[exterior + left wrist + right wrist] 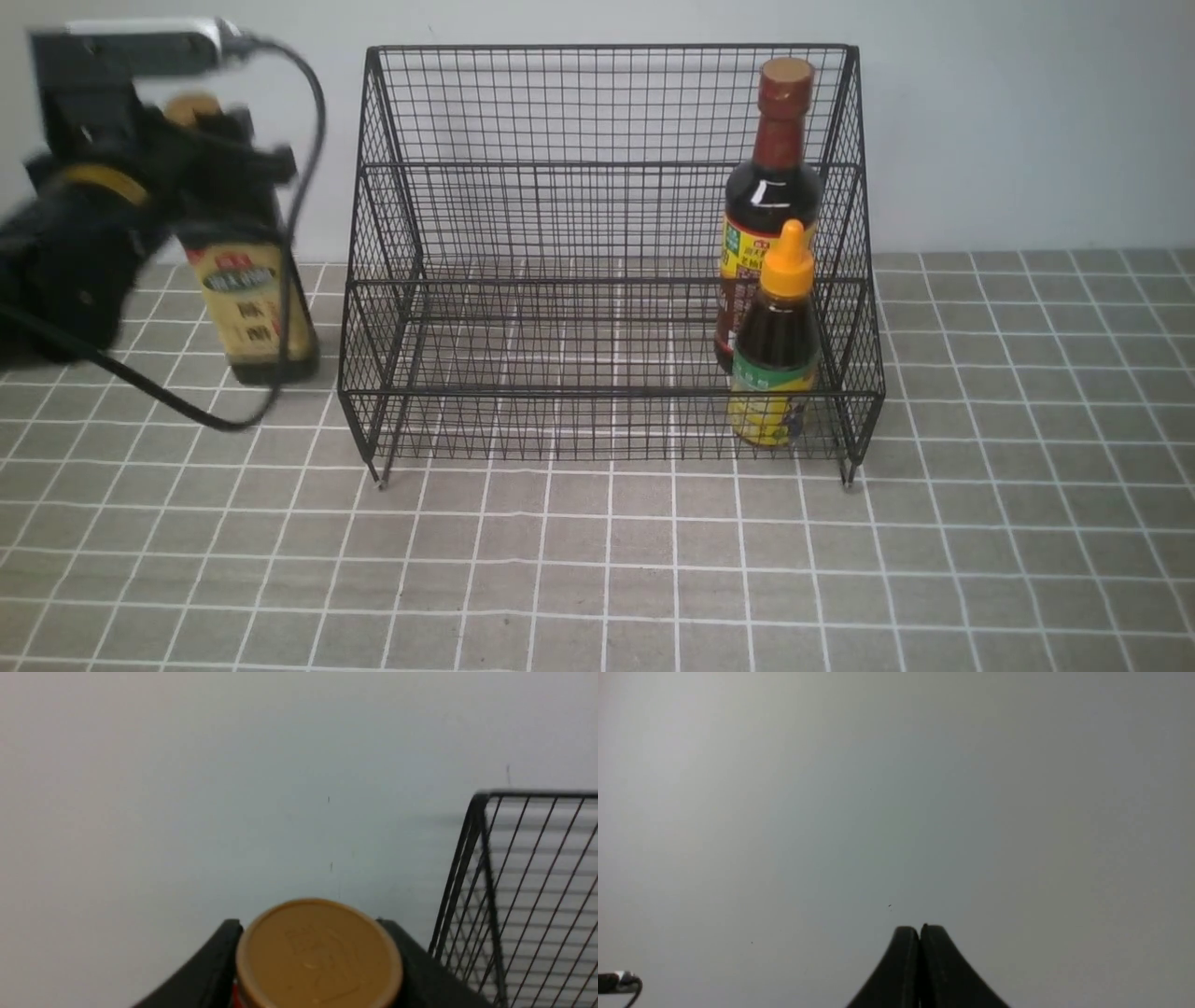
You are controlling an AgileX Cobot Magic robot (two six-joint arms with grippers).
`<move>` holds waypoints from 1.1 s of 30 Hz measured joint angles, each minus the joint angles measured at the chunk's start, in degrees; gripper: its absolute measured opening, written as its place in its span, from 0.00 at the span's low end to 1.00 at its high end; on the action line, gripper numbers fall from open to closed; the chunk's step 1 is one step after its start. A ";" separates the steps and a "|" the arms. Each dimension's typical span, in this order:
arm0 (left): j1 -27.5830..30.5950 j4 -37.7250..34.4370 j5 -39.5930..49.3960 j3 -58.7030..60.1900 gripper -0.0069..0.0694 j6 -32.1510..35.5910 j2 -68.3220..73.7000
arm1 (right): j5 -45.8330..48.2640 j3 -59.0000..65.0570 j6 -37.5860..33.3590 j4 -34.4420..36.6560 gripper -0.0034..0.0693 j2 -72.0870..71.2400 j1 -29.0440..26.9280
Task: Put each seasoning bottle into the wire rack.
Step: Use the left arm to grab the condiment bottle closest to it, then use the left arm to put the condiment bottle back on the shelf
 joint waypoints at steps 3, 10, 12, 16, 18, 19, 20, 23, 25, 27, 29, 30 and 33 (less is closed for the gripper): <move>0.00 0.18 2.94 -3.50 0.50 0.00 -5.47 | 0.00 0.00 0.01 0.00 0.03 0.00 0.00; -1.78 1.28 5.68 -10.55 0.50 0.11 -10.71 | 0.00 0.00 0.01 0.00 0.03 0.00 0.00; -4.21 1.33 6.69 -12.35 0.50 0.18 -10.96 | 0.00 0.00 0.01 0.00 0.03 0.00 0.00; -7.80 1.33 7.31 -13.50 0.50 0.18 -10.96 | 0.00 0.00 0.01 0.00 0.03 0.00 0.00; -10.32 1.35 7.38 -13.82 0.50 -0.11 -10.58 | 0.00 0.00 0.01 0.00 0.03 0.00 0.00; -10.89 1.35 6.96 -13.88 0.50 -0.17 -10.33 | 0.00 0.00 0.01 0.00 0.03 0.00 0.00; -11.66 1.35 6.54 -13.89 0.50 -0.22 -9.97 | 0.00 0.00 0.01 0.00 0.03 0.00 0.00; -13.03 1.35 5.54 -13.94 0.50 -0.22 -7.84 | 0.00 0.00 0.01 0.00 0.03 0.00 0.00; -13.25 1.35 5.37 -13.94 0.50 -0.17 -6.28 | 0.00 0.00 0.07 0.00 0.03 0.00 0.00; -13.44 1.04 4.94 -13.94 0.50 -0.17 -4.65 | 0.00 0.00 0.07 0.00 0.03 0.00 0.00; -13.57 0.40 4.15 -13.94 0.50 -0.22 -3.49 | 0.00 0.00 0.07 0.00 0.03 0.00 0.00; -13.57 0.03 3.74 -13.94 0.50 -0.22 -3.05 | 0.00 0.00 0.07 0.00 0.03 0.00 0.00; -13.57 -0.97 2.70 -13.94 0.50 -0.22 -2.27 | 0.00 0.00 0.07 0.00 0.03 0.00 0.00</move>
